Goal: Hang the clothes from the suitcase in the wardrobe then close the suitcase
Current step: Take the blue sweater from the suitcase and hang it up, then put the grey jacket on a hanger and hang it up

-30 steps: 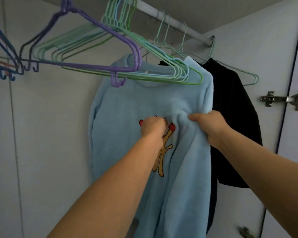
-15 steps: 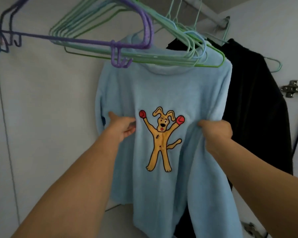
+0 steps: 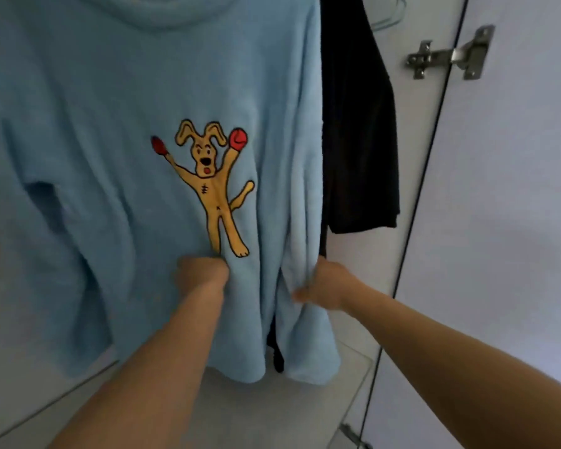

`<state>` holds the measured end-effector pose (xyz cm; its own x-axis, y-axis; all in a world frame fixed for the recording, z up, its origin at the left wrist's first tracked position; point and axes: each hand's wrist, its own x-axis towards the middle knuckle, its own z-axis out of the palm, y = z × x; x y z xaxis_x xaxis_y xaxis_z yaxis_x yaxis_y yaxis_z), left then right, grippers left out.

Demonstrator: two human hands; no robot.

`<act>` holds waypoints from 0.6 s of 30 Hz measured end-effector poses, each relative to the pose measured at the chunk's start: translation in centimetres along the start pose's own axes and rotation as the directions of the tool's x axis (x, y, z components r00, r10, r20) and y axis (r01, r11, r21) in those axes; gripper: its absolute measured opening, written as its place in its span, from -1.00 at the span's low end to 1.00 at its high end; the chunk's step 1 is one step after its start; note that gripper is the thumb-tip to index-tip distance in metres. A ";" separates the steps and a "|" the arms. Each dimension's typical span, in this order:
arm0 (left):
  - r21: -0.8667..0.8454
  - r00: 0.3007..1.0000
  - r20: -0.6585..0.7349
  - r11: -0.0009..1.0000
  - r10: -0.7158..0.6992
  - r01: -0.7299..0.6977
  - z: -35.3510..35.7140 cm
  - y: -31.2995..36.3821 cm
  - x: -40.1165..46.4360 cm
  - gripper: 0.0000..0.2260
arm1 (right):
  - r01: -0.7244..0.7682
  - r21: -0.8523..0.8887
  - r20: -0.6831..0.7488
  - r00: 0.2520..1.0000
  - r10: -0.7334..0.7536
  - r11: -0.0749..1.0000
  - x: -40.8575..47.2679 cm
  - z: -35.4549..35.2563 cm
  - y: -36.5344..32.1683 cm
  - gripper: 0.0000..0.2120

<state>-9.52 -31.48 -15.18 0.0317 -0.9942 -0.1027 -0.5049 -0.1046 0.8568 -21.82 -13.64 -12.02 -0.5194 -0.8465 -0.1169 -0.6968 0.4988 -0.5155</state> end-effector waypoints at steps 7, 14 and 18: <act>0.325 0.879 0.467 0.943 -0.101 -0.064 12.7 -7.4 -14.9 -0.62 | -0.276 0.091 0.297 0.925 0.238 0.957 -7.3 0.3 11.4 -0.53; 0.145 0.612 0.779 0.989 -0.138 0.037 20.7 -9.4 -35.0 -0.91 | -0.492 0.290 0.200 0.870 0.451 0.821 -19.6 -2.2 27.1 -0.63; 0.174 0.405 0.893 0.981 -0.193 0.084 24.4 -11.4 -46.7 -0.88 | -0.596 0.363 0.187 0.799 0.571 0.716 -28.1 -2.0 37.3 -0.65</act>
<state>-26.30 16.76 -32.52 -0.6602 -0.3608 -0.6587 -0.6429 -0.1819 0.7440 -34.21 29.10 -26.31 -0.7207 -0.4266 -0.5465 -0.0099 0.7945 -0.6072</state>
